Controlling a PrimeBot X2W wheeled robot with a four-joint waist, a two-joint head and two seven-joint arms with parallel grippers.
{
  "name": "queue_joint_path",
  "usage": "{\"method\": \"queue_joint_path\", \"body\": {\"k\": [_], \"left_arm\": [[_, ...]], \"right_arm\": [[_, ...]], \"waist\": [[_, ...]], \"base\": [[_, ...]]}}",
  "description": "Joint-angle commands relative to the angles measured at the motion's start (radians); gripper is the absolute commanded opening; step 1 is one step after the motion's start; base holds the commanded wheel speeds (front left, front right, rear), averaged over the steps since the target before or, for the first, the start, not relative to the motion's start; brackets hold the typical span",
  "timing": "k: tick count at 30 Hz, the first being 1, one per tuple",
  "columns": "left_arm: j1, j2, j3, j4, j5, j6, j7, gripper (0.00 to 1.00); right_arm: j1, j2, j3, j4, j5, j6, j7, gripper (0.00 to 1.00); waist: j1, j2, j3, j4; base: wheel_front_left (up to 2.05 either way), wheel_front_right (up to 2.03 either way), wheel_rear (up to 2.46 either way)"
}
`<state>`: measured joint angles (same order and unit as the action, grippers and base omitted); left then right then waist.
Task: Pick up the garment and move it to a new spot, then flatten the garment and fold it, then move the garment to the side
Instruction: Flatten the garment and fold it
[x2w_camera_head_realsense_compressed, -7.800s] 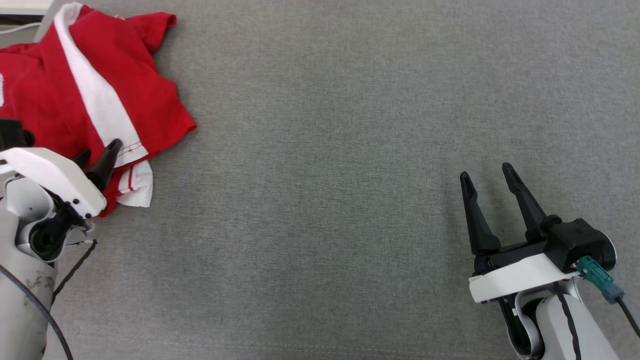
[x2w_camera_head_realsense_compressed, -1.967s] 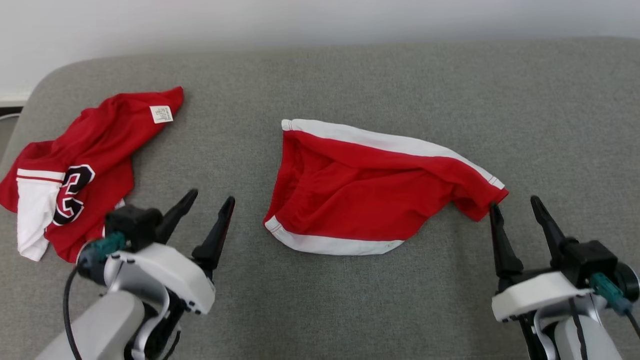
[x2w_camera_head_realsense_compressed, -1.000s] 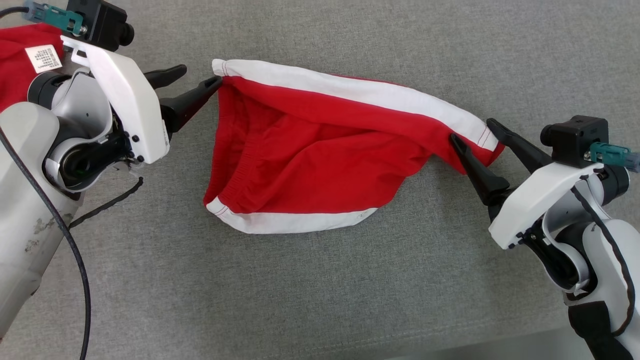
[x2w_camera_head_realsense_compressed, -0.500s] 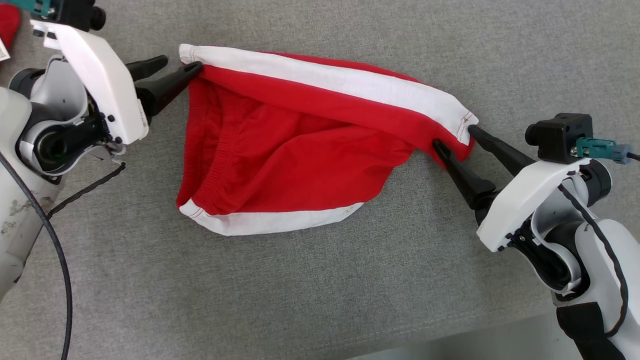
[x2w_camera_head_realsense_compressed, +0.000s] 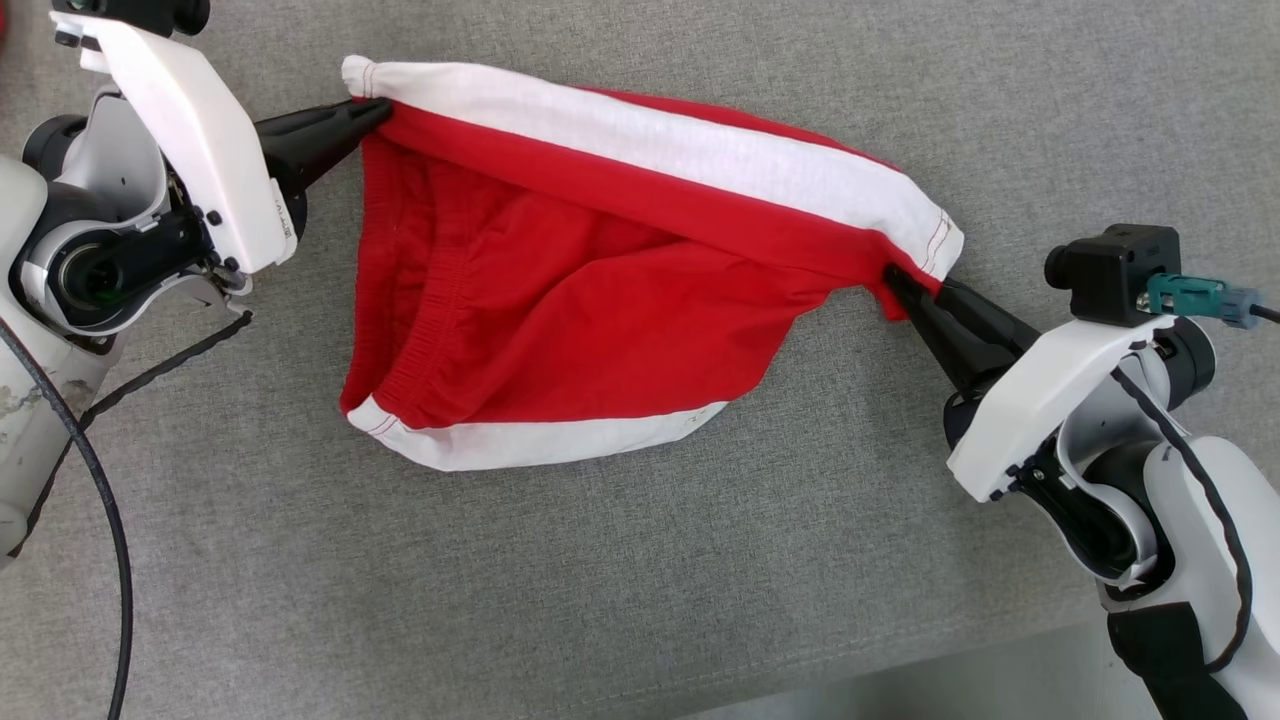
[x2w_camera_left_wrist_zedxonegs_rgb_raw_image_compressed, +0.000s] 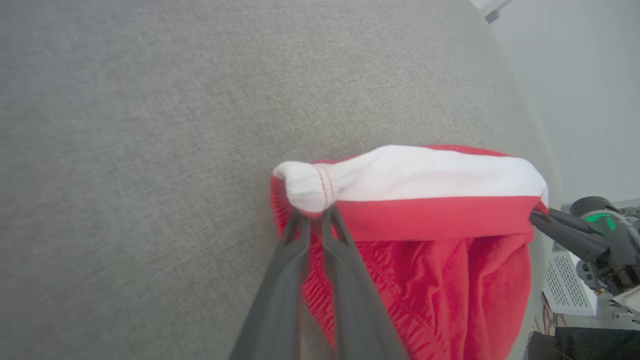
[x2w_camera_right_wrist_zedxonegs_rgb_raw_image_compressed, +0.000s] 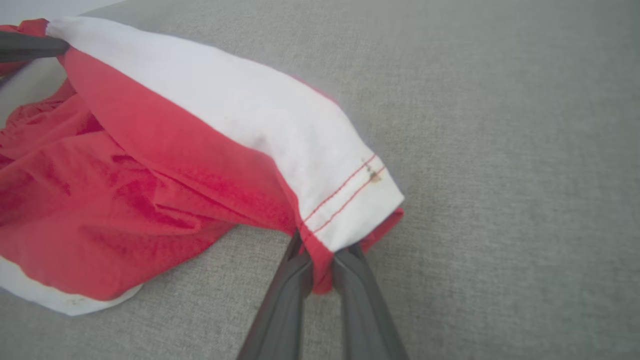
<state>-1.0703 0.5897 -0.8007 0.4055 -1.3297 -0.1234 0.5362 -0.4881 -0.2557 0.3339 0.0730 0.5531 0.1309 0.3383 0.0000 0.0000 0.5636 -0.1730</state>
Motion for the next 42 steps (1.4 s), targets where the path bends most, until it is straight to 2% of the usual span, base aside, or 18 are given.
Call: {"method": "queue_joint_path", "body": {"k": [1, 8, 14, 19, 22, 24, 27, 29, 32, 33, 36, 42], "left_arm": [[-0.047, 0.053, 0.033, -0.035, -0.013, -0.007, -0.007, 0.0], [-0.069, 0.073, 0.032, -0.086, -0.036, -0.007, -0.051, 0.0], [-0.107, 0.102, 0.054, -0.135, -0.075, -0.007, -0.104, 0.0], [-0.177, 0.105, 0.081, -0.09, -0.087, -0.007, -0.14, 0.0], [-0.251, 0.101, 0.091, -0.026, -0.056, -0.007, -0.177, 0.0], [-0.312, 0.094, 0.093, 0.022, -0.019, -0.007, -0.222, 0.0], [-0.425, 0.083, 0.084, 0.093, 0.073, -0.007, -0.328, 0.0], [-0.499, 0.072, 0.05, 0.106, 0.145, -0.007, -0.408, 0.0], [-0.547, 0.032, 0.005, 0.108, 0.143, -0.007, -0.452, 0.0], [-0.542, 0.028, -0.015, 0.102, 0.14, -0.007, -0.465, 0.0], [-0.478, 0.03, -0.07, 0.045, 0.114, -0.007, -0.515, 0.0], [-0.172, 0.07, -0.209, -0.056, 0.067, -0.007, -0.623, 0.0]], "right_arm": [[-0.003, -0.005, 0.009, -0.027, 0.0, 0.0, -0.014, 0.0], [0.0, -0.008, -0.028, -0.04, -0.011, 0.0, -0.036, 0.0], [-0.019, -0.01, -0.125, -0.107, 0.014, 0.0, -0.035, 0.0], [-0.164, 0.002, -0.15, -0.091, 0.065, 0.0, 0.014, 0.0], [-0.342, 0.031, -0.122, 0.008, 0.098, 0.0, 0.035, 0.0], [-0.483, 0.064, -0.113, 0.121, 0.121, 0.0, 0.022, 0.0], [-0.711, 0.099, -0.102, 0.288, 0.112, 0.0, -0.089, 0.0], [-0.835, 0.1, -0.098, 0.39, 0.068, 0.0, -0.209, 0.0], [-0.932, 0.113, -0.103, 0.539, 0.046, 0.0, -0.304, 0.0], [-0.937, 0.119, -0.099, 0.583, 0.047, 0.0, -0.312, 0.0], [-0.893, 0.101, -0.002, 0.652, 0.022, 0.0, -0.291, 0.0], [-0.603, 0.061, 0.151, 0.616, 0.1, 0.0, -0.279, 0.0]], "waist": [[0.0, 0.0, 0.0, 0.001], [0.0, 0.0, -0.004, 0.006], [0.0, 0.0, -0.028, 0.016], [0.0, 0.0, -0.02, 0.015], [0.0, 0.0, -0.004, -0.001], [0.0, 0.0, 0.006, -0.013], [0.0, 0.0, 0.026, -0.022], [0.0, 0.0, 0.031, -0.015], [0.0, 0.0, 0.03, 0.012], [0.0, 0.0, 0.024, 0.021], [0.0, 0.0, 0.015, 0.051], [0.0, 0.0, -0.005, 0.093]], "base": [[0.0, 0.0, 0.0], [0.0, 0.0, 0.0], [0.0, 0.0, 0.0], [0.0, 0.0, 0.0], [0.0, 0.0, 0.0], [0.0, 0.0, 0.0], [0.0, 0.0, 0.0], [0.0, 0.0, 0.0], [0.0, 0.0, 0.0], [0.0, 0.0, 0.0], [0.0, 0.0, 0.0], [0.0, 0.0, 0.0]]}}
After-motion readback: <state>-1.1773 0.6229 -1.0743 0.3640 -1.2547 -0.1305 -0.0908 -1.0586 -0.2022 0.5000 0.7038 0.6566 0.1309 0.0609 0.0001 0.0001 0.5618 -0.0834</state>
